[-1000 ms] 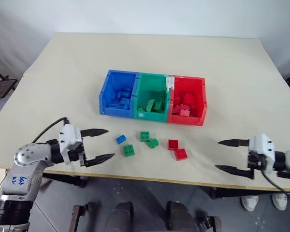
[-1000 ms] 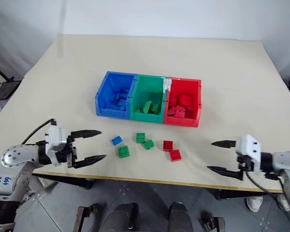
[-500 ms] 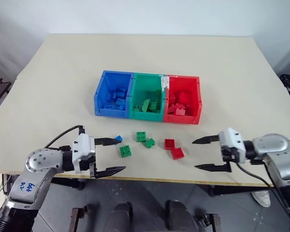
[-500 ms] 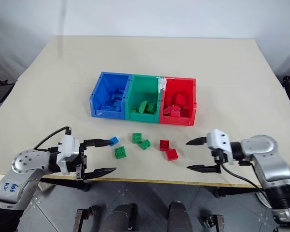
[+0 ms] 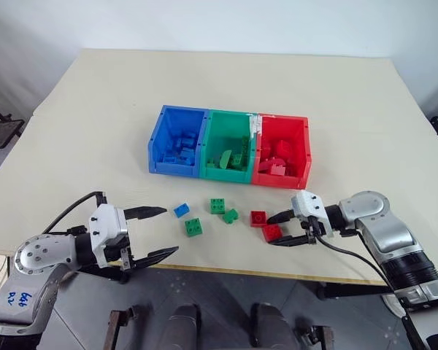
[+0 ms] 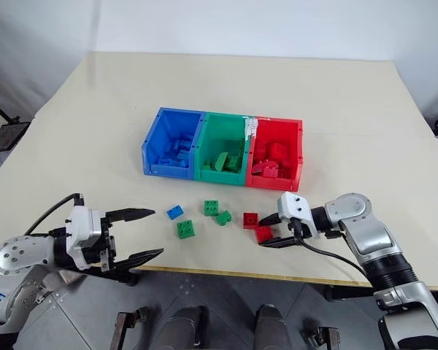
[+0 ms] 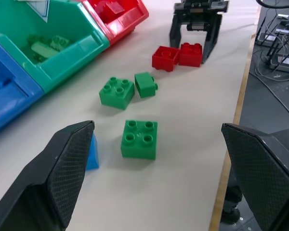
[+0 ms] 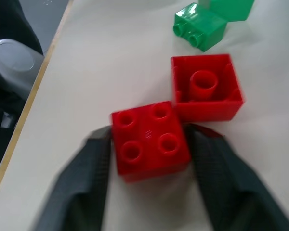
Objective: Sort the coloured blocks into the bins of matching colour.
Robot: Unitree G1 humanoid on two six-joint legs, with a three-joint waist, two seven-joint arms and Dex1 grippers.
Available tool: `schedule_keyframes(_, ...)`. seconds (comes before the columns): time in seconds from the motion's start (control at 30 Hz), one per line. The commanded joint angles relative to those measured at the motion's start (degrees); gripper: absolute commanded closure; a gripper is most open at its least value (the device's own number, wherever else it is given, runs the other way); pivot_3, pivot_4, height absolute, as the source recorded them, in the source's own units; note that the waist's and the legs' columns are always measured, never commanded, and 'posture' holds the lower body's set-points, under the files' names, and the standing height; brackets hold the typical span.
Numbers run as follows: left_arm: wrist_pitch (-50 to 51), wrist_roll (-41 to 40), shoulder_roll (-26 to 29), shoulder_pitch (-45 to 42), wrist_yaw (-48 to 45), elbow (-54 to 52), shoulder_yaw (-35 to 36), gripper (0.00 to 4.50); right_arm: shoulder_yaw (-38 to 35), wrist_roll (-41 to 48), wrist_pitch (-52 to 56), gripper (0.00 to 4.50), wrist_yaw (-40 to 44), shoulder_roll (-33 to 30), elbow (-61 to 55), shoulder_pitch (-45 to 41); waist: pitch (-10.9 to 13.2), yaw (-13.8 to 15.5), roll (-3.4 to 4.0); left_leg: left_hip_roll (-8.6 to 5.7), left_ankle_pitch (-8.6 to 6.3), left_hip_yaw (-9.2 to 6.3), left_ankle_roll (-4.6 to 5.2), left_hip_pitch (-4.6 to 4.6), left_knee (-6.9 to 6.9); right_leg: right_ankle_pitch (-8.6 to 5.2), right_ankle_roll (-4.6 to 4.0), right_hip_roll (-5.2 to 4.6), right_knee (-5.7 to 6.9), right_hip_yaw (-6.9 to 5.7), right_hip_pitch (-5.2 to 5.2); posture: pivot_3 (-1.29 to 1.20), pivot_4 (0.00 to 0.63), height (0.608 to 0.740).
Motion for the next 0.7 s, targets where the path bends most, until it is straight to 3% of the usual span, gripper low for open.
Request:
schedule_keyframes(0.03,0.34,-2.16,-0.51,0.59,1.41,-2.27,2.04,0.00,-2.73,1.47,-0.45,3.02,0.50,-0.77,0.45,-0.03,0.00,0.02,0.00,0.00,0.00,-0.01,0.00,0.00,0.00,0.00,0.00,0.00,0.00,-0.01,0.00,0.00,0.150,0.740)
schedule_keyframes(0.13,0.81,-3.24,-1.89,1.53,3.52,-2.15,3.65,0.00,-7.56,7.52,4.66,3.02,-0.07,-0.91,-2.03,-0.67,0.00,0.02,0.00,0.00,0.00,0.00,0.00,0.00,0.01,0.00,0.00,0.00,0.00,0.00,0.00,0.00,0.150,0.740)
schedule_keyframes(0.27,1.74,-5.65,-3.48,3.80,5.52,-0.83,8.00,0.00,-14.55,15.63,19.76,3.02,-8.61,1.17,-3.85,-6.44,0.01,-0.35,0.01,0.05,0.00,0.05,-0.01,0.00,-0.01,0.03,-0.06,0.00,0.02,0.02,-0.06,0.00,0.150,0.740)
schedule_keyframes(0.4,1.19,-5.24,-3.30,6.95,5.16,0.00,10.33,0.00,-16.16,12.83,19.70,3.02,-16.83,5.34,3.73,-15.72,0.00,-0.91,0.01,0.14,-0.01,0.06,-0.10,0.03,-0.04,0.03,-0.14,0.08,0.02,-0.01,-0.08,0.00,0.150,0.740)
schedule_keyframes(0.5,0.05,-3.83,-3.38,7.35,5.70,0.71,10.47,0.00,-14.14,6.46,13.58,3.02,-22.27,8.40,13.50,-22.16,0.00,-1.23,0.00,0.12,-0.02,0.06,-0.09,0.02,-0.04,0.03,-0.14,0.07,0.01,-0.01,-0.08,0.00,0.150,0.740)
schedule_keyframes(0.6,-0.44,-3.42,-3.60,7.12,6.60,0.55,10.55,0.00,-12.85,0.49,6.59,2.08,-28.63,11.20,23.52,-27.53,0.00,-1.28,0.00,0.08,-0.02,0.04,-0.09,-0.02,-0.04,0.04,-0.14,0.06,0.03,0.00,-0.12,0.00,0.150,0.740)
schedule_keyframes(0.7,-0.54,-3.43,-3.74,7.24,7.20,0.25,10.73,0.00,-13.40,-0.32,4.40,1.02,-29.19,12.79,27.97,-29.84,0.00,-1.43,0.01,0.09,-0.02,0.04,-0.09,-0.03,-0.10,0.04,-0.14,0.06,0.05,0.00,-0.14,0.00,0.150,0.740)
